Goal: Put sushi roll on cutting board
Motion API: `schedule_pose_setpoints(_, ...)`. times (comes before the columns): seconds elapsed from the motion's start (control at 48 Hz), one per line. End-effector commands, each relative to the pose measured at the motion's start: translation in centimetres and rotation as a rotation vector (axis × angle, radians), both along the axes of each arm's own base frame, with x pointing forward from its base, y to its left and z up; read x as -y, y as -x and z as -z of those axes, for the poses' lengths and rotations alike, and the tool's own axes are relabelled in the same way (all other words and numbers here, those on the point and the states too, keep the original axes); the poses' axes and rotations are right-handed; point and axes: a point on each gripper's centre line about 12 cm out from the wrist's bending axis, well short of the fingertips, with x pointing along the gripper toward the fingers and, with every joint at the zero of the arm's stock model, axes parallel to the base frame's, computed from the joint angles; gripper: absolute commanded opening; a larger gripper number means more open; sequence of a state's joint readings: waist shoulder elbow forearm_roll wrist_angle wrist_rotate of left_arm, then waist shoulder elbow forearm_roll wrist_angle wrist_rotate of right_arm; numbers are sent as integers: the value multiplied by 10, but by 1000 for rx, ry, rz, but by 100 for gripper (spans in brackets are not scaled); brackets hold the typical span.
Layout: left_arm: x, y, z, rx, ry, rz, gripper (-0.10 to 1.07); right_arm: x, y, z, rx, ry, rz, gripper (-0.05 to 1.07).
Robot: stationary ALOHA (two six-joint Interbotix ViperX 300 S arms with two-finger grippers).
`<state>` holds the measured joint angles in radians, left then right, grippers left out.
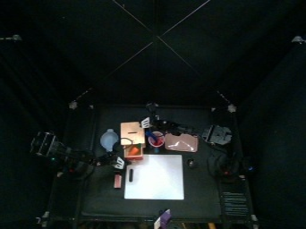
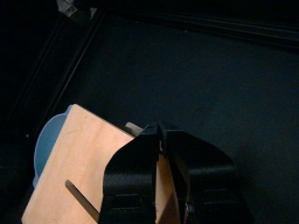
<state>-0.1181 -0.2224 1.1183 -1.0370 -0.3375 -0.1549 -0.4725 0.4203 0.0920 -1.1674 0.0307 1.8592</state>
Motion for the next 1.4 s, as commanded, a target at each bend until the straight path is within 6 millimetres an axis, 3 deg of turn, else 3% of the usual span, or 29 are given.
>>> schedule_pose_setpoints(0.0,-7,-5,-6,23,-12,-21,45,1,1,-18,34,13,-1,49)
schedule_pose_setpoints(1.021,-81,16,-8,27,-90,-242,45,-5,1,-19,34,12,-12,49)
schedule_pose_setpoints(1.292,-81,11,-13,42,-90,-225,45,-5,2,-18,29,16,-13,49)
schedule_pose_setpoints(1.375,-72,8,-18,59,-91,-188,45,-4,4,-21,30,21,-9,49)
